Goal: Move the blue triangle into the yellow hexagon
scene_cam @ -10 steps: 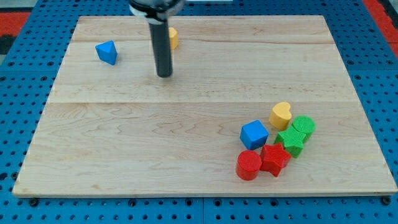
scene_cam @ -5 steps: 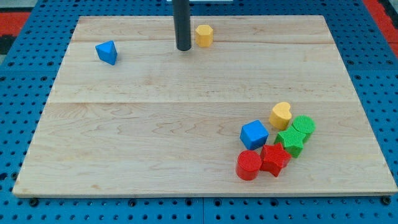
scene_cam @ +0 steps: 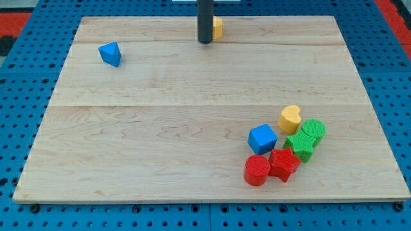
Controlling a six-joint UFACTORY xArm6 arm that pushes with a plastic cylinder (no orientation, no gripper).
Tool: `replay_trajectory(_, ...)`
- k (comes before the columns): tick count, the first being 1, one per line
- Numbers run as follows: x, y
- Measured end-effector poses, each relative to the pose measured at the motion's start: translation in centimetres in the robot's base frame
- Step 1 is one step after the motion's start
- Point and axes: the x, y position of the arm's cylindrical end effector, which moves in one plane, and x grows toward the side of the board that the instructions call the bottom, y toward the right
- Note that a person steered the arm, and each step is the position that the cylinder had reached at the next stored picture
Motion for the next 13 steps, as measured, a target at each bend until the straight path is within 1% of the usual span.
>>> replay_trajectory(1,5.6,-9.6)
replay_trajectory(2,5.7,-19.2)
replay_trajectory(3,3.9,-16.4)
replay_trajectory(4,3.4,-10.7)
replay_trajectory(5,4.7,-20.6)
replay_trajectory(6,0.8,-21.6)
replay_trajectory(7,0.3,-9.4)
replay_trajectory(8,1.3,-7.1)
replay_trajectory(9,2.1,-2.0)
replay_trajectory(10,-0.7,-0.5)
replay_trajectory(11,-0.8,-0.4)
replay_trajectory(12,4.9,-1.1)
replay_trajectory(13,5.2,1.4)
